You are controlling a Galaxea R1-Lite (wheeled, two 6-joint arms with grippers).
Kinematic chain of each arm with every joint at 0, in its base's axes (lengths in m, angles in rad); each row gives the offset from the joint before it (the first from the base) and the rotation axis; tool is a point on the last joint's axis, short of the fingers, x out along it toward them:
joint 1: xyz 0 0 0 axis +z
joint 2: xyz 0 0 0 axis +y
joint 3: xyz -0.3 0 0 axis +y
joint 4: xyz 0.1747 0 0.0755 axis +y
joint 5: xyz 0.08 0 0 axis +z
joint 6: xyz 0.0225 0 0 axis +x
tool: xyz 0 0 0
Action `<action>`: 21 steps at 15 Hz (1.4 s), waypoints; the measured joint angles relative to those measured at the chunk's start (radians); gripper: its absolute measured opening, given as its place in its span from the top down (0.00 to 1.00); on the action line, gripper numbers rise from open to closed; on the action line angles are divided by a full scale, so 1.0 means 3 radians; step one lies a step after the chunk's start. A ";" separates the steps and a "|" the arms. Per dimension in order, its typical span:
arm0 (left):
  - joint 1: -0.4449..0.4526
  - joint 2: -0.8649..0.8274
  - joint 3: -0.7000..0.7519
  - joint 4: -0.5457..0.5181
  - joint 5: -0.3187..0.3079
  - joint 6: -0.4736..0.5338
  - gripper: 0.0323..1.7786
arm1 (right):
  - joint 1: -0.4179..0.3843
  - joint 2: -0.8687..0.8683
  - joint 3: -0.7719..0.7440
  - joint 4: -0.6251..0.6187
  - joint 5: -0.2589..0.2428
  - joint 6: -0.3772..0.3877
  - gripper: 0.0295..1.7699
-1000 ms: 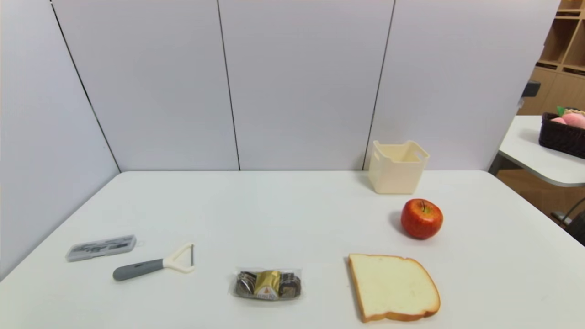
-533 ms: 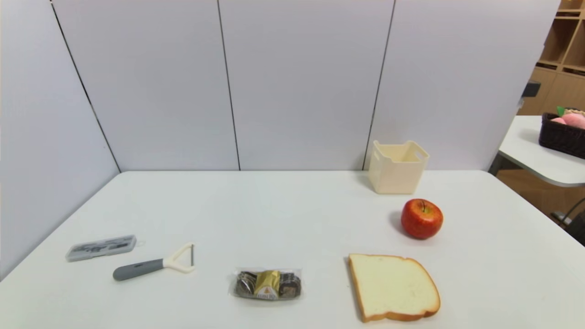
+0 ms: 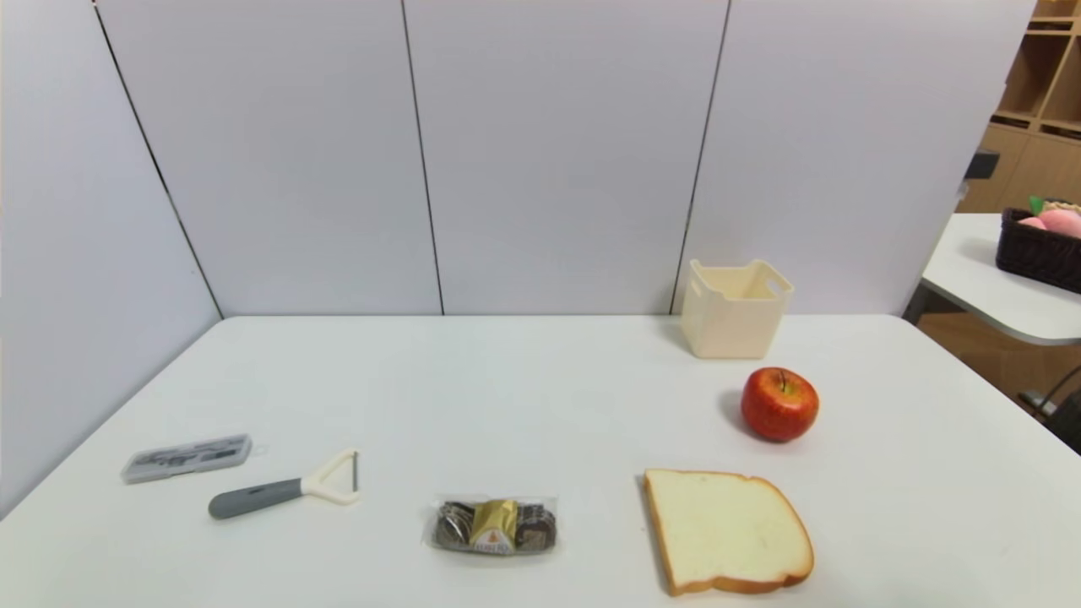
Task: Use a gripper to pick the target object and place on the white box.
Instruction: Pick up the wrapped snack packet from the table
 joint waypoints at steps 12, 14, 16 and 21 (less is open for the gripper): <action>0.0000 0.0000 0.0000 -0.0001 0.0000 -0.0001 0.05 | 0.0172 0.0035 0.0048 0.0499 0.0189 -0.0199 0.04; 0.0000 0.0000 0.0000 0.0000 0.0001 -0.0001 0.05 | 0.0252 0.0045 -0.0072 0.0804 0.0226 -0.0369 0.04; 0.0000 0.0000 0.0000 0.0000 0.0000 -0.0001 0.05 | 0.0300 0.0094 -0.0204 0.1103 0.0271 -0.0495 0.04; 0.0000 0.0000 0.0000 -0.0001 0.0001 0.0000 0.05 | 0.0313 0.0309 -0.0366 0.1282 0.0430 -0.0765 0.04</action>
